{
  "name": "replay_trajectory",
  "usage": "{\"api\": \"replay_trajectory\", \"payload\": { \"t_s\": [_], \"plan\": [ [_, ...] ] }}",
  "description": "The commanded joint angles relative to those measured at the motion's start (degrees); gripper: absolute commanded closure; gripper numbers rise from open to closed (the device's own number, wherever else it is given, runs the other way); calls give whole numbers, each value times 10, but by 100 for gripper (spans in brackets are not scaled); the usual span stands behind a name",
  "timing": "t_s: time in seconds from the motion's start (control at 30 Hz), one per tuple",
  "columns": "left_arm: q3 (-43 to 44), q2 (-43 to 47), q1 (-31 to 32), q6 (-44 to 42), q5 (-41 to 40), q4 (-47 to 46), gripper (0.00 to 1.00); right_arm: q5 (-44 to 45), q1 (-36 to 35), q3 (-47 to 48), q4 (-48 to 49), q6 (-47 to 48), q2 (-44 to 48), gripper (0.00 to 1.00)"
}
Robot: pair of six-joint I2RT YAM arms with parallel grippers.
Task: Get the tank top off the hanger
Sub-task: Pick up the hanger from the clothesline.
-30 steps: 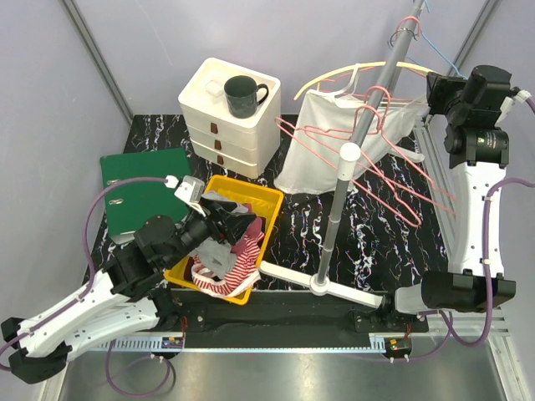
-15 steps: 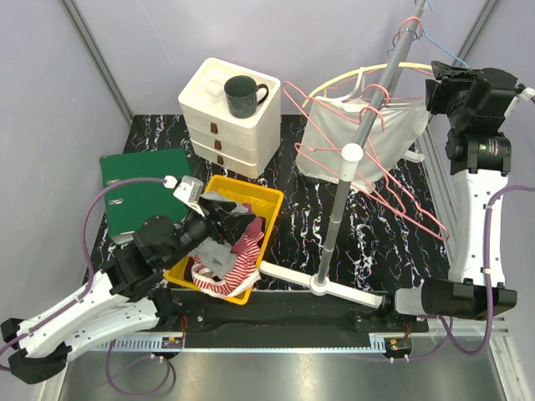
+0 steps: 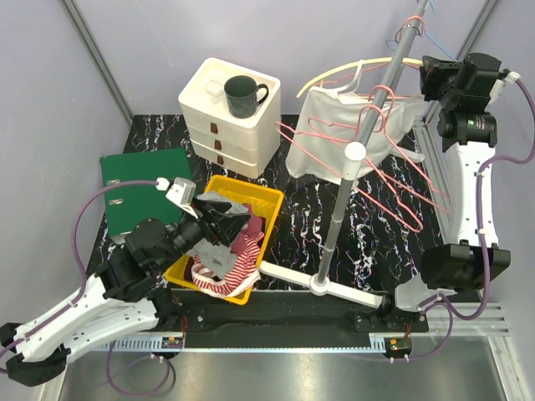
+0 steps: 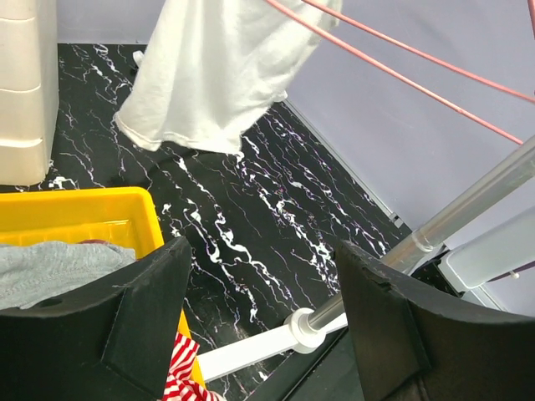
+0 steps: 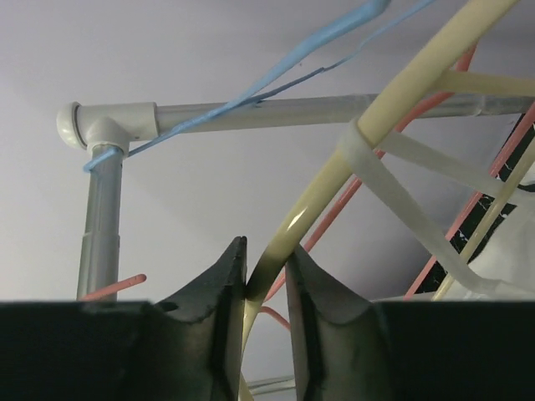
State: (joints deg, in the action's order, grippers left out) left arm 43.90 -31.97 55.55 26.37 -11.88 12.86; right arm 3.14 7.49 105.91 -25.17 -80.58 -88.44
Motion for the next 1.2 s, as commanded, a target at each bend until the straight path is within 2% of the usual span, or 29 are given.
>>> {"api": "replay_trajectory", "payload": {
  "t_s": [0.0, 0.1, 0.2, 0.47, 0.7, 0.87, 0.97, 1.17],
  "plan": [
    [21, 2, -3, -13, -11, -9, 26, -15, -5, 53, 26, 16, -5, 79],
    [19, 2, -2, -11, -9, -10, 26, -14, -11, 55, 26, 17, 8, 92],
    [17, 2, -2, -7, -3, -15, 26, -14, -12, 55, 26, 14, 20, 100],
    [22, 11, -2, -4, -11, -1, 26, -17, -26, 70, 22, 2, 42, 100],
    [36, 24, -2, -7, -39, 33, 24, 30, -92, 103, 4, 44, 30, 100],
    [45, 23, -3, 10, -32, 49, 24, 79, -141, 99, 5, 68, 27, 100],
    [71, 11, -3, 10, -29, 69, 24, 96, -153, 83, 5, 70, 33, 100],
    [197, -54, -21, -33, 3, 134, 27, 142, -164, 6, 4, 73, 67, 100]
  ]
}}
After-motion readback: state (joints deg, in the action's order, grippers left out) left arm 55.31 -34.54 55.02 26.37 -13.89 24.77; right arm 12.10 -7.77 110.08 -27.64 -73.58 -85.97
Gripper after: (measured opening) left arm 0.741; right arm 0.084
